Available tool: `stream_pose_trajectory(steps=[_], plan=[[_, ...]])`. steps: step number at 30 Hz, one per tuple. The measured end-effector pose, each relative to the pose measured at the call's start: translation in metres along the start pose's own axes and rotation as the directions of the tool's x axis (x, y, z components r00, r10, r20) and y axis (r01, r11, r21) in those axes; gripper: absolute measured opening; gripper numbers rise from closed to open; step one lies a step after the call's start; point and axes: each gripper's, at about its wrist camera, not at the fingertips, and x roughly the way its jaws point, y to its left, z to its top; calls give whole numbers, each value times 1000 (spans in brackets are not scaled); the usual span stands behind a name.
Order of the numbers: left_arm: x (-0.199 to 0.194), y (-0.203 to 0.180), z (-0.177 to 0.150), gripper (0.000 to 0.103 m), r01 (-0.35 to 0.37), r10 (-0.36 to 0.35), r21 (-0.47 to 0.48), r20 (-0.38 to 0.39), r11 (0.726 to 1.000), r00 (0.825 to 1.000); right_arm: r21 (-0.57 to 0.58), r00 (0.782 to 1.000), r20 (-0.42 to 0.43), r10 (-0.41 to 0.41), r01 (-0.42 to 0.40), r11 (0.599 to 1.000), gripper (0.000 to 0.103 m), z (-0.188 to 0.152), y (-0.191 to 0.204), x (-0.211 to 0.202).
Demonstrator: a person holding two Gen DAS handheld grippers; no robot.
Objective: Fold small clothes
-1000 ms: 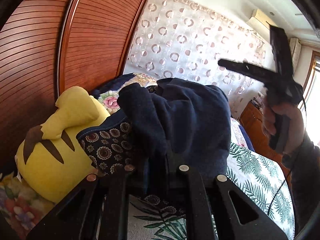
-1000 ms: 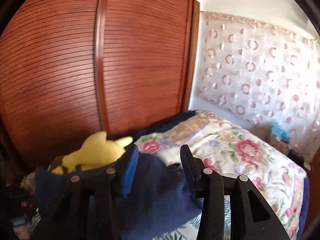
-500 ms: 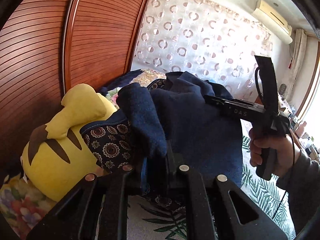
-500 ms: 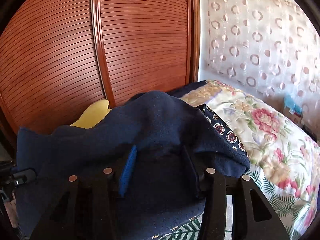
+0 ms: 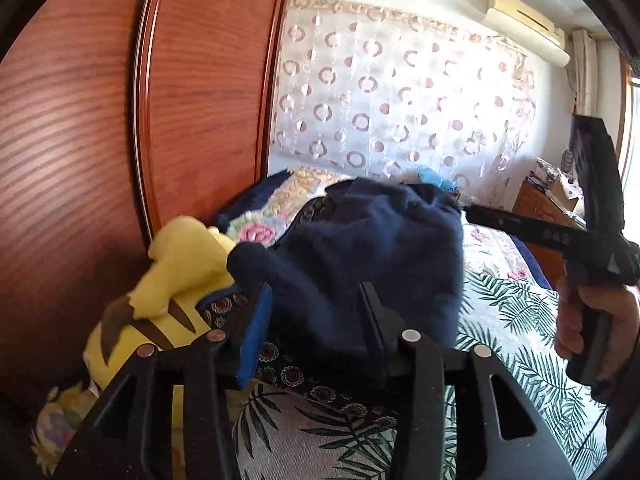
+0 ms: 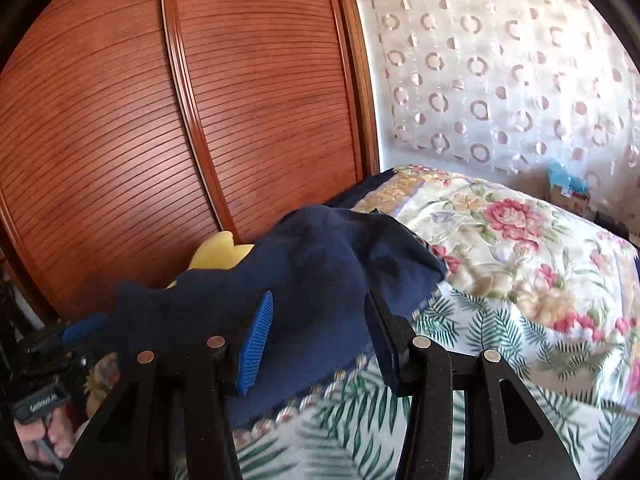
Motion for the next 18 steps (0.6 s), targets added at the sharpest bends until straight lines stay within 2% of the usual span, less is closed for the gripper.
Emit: stream_pose_trajectory(steps=[1, 3, 5, 9, 13, 18], plan=[[-3, -2, 1, 50, 3, -3, 10, 6, 1000, 1000, 0, 1000, 5, -3, 3, 1000, 50, -3, 3, -8], [-13, -7, 1, 70, 16, -17, 28, 22, 999, 1000, 0, 1000, 23, -13, 13, 1000, 50, -11, 10, -28], [-22, -10, 2, 79, 35, -37, 41, 41, 999, 998, 1, 999, 37, -12, 12, 1000, 52, -20, 15, -44], [-41, -20, 2, 83, 46, -53, 84, 76, 995, 996, 9, 998, 63, -24, 23, 1000, 56, -44, 29, -87], [-60, -31, 1, 88, 38, -53, 124, 121, 992, 991, 16, 995, 91, -44, 43, 999, 68, -64, 38, -125], [-71, -47, -5, 88, 77, -96, 179, 102, 981, 990, 26, 990, 118, -76, 74, 997, 81, -92, 53, -173]])
